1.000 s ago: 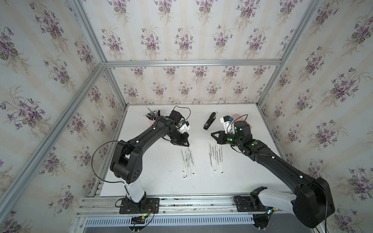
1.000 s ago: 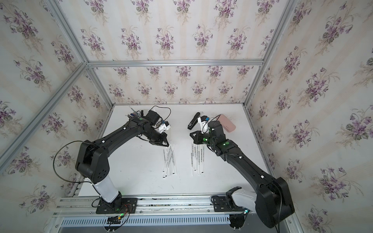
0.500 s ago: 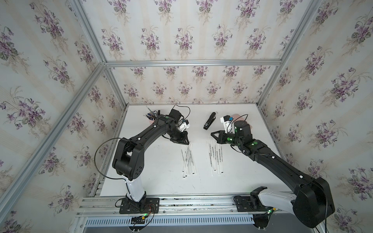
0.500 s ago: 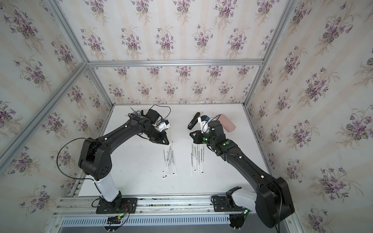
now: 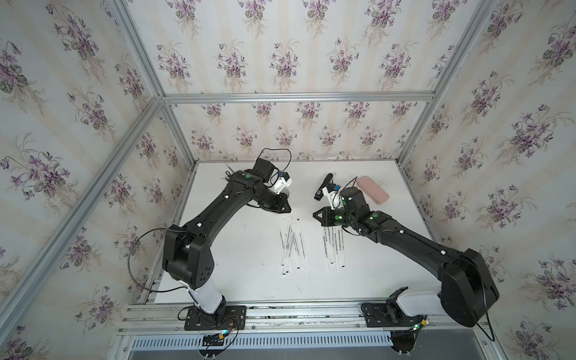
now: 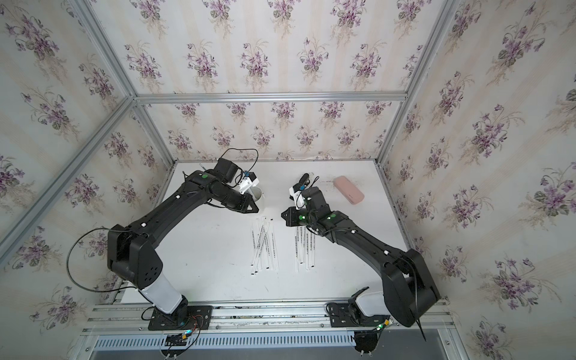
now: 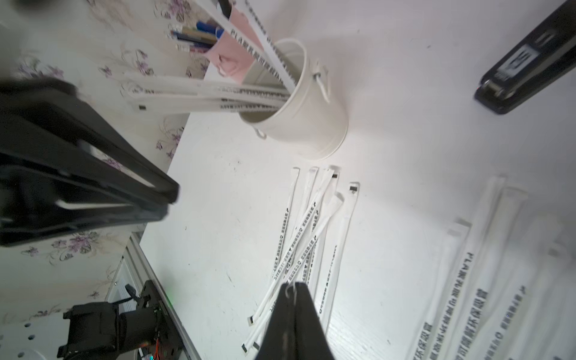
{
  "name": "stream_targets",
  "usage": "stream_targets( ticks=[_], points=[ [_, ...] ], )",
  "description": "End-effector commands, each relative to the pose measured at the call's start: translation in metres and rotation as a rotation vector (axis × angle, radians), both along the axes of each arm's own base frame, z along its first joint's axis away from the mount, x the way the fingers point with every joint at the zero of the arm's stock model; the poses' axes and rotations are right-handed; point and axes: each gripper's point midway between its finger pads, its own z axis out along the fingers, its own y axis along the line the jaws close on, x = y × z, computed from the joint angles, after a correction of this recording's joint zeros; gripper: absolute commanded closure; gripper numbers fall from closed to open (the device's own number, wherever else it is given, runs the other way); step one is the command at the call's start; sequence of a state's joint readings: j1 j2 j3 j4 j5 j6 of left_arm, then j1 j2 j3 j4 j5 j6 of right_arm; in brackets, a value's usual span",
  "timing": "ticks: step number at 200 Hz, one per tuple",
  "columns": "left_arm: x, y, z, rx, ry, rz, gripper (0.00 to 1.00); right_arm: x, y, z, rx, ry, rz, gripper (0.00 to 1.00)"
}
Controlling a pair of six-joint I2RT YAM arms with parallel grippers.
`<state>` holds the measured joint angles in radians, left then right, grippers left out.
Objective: Take the straws out of the storage container
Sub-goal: Place the straw at the center of the board, then pick up the straw from the container.
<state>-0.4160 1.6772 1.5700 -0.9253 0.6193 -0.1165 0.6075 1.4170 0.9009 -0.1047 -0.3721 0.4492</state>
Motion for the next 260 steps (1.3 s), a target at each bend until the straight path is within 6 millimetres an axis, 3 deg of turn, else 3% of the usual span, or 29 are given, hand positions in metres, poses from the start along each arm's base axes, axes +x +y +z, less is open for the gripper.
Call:
stream_targets(
  ticks=[1,36,59,65,90,114,140,166,211,260],
  points=[
    [-0.001,0.008,0.021,0.015,-0.074,-0.018,0.82,0.006,0.000,-0.014,-0.032,0.024,-0.043,0.93],
    [0.003,0.024,0.056,0.003,-0.243,0.004,0.82,0.020,0.023,-0.009,-0.020,0.005,-0.011,0.91],
    [0.001,0.033,0.077,-0.039,-0.379,0.015,0.81,0.038,0.045,0.010,-0.016,-0.118,0.044,0.89],
    [-0.005,0.038,0.092,-0.062,-0.433,0.025,0.79,0.044,0.049,0.015,-0.014,-0.157,0.060,0.88],
    [-0.013,0.052,0.108,-0.087,-0.537,0.055,0.72,0.070,0.062,0.027,-0.033,-0.322,0.086,0.81],
    [-0.019,0.063,0.112,-0.068,-0.593,0.088,0.69,0.093,0.076,0.033,-0.046,-0.437,0.118,0.78],
    [-0.021,0.070,0.117,-0.049,-0.619,0.111,0.69,0.093,0.107,0.035,-0.025,-0.516,0.281,0.76],
    [-0.020,0.078,0.119,-0.039,-0.630,0.145,0.69,0.115,0.115,0.032,-0.094,-0.581,0.262,0.75],
    [-0.018,0.084,0.118,-0.034,-0.624,0.161,0.69,0.151,0.143,0.007,-0.170,-0.507,0.321,0.71],
    [-0.015,0.087,0.116,-0.040,-0.612,0.174,0.69,0.165,0.153,-0.004,-0.158,-0.475,0.318,0.71]
  ],
)
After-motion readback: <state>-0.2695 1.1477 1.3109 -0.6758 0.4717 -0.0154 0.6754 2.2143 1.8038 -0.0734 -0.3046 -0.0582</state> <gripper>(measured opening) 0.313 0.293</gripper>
